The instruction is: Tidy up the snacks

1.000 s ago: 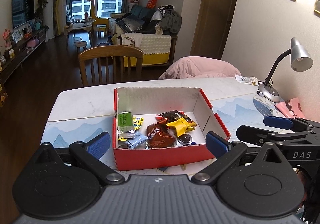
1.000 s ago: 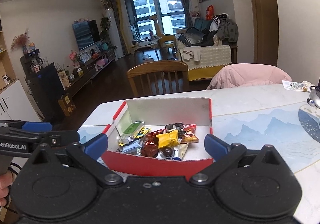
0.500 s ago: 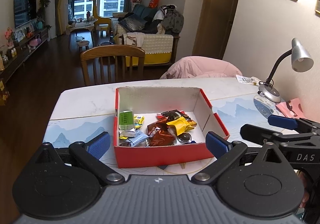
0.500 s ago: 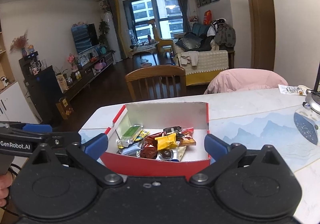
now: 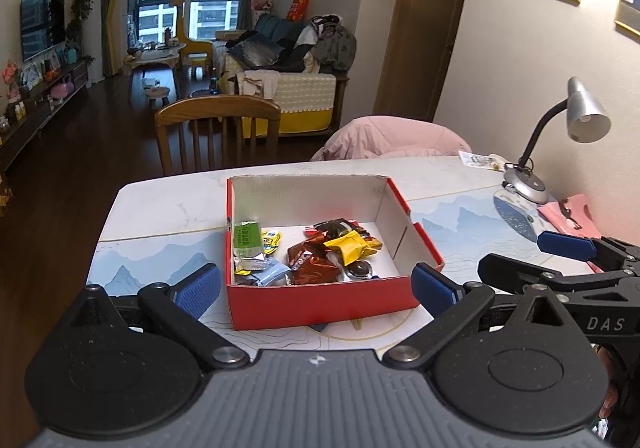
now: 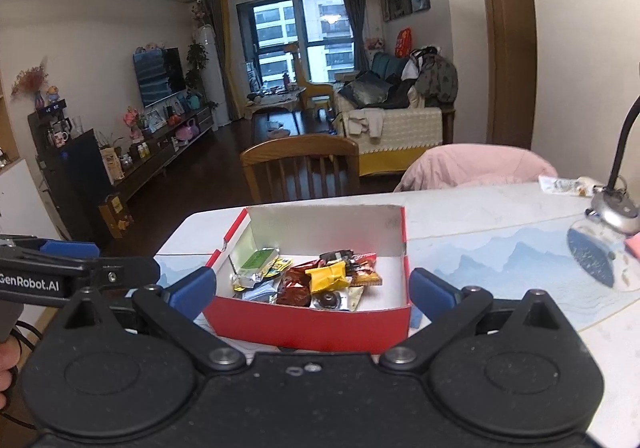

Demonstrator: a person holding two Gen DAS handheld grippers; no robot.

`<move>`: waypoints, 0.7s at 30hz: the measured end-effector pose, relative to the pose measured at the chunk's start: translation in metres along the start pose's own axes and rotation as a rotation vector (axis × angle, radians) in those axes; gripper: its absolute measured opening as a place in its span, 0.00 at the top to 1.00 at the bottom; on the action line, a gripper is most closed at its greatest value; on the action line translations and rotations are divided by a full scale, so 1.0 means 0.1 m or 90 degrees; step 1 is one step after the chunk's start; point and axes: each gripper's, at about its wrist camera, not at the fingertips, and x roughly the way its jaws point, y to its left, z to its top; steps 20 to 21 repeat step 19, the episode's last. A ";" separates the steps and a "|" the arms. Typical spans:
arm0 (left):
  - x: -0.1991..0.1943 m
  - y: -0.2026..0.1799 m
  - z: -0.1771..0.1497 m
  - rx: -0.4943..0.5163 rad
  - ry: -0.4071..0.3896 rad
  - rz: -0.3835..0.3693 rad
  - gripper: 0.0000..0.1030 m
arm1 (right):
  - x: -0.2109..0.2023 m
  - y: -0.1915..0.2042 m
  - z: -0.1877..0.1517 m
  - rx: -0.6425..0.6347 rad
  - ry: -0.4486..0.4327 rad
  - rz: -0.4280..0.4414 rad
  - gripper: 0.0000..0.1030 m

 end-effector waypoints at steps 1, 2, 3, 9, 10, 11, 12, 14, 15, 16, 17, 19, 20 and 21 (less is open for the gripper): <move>-0.02 -0.01 -0.01 0.003 -0.003 -0.002 0.01 | -0.02 0.01 0.01 0.004 -0.001 -0.005 0.00; -0.04 -0.01 -0.02 0.006 -0.005 -0.006 0.01 | -0.03 0.02 0.00 0.009 -0.004 -0.008 0.00; -0.05 -0.01 -0.02 0.007 -0.007 -0.010 0.01 | -0.05 0.03 0.00 0.010 -0.006 -0.012 0.00; -0.13 -0.03 -0.05 0.021 -0.013 -0.023 0.01 | -0.13 0.09 -0.02 0.009 -0.019 -0.032 0.00; -0.13 -0.03 -0.05 0.020 -0.012 -0.026 0.01 | -0.14 0.09 -0.02 0.011 -0.019 -0.033 0.00; -0.13 -0.03 -0.05 0.020 -0.010 -0.029 0.01 | -0.14 0.09 -0.02 0.013 -0.019 -0.035 0.00; -0.13 -0.03 -0.06 0.021 -0.009 -0.032 0.01 | -0.14 0.08 -0.02 0.015 -0.018 -0.037 0.00; -0.13 -0.04 -0.06 0.020 -0.009 -0.030 0.01 | -0.13 0.07 -0.03 0.016 -0.016 -0.038 0.00; -0.12 -0.04 -0.06 0.019 -0.007 -0.031 0.01 | -0.13 0.06 -0.03 0.014 -0.015 -0.038 0.00; -0.12 -0.04 -0.07 0.016 -0.005 -0.032 0.01 | -0.12 0.06 -0.02 0.015 -0.013 -0.038 0.00; -0.11 -0.05 -0.07 0.013 -0.002 -0.033 0.01 | -0.10 0.04 -0.02 0.017 -0.011 -0.038 0.00; -0.09 -0.06 -0.08 0.012 0.004 -0.033 0.01 | -0.07 -0.01 -0.03 0.024 -0.006 -0.035 0.00; -0.09 -0.06 -0.08 0.012 0.004 -0.033 0.01 | -0.07 -0.01 -0.03 0.024 -0.006 -0.035 0.00; -0.09 -0.06 -0.08 0.012 0.004 -0.033 0.01 | -0.07 -0.01 -0.03 0.024 -0.006 -0.035 0.00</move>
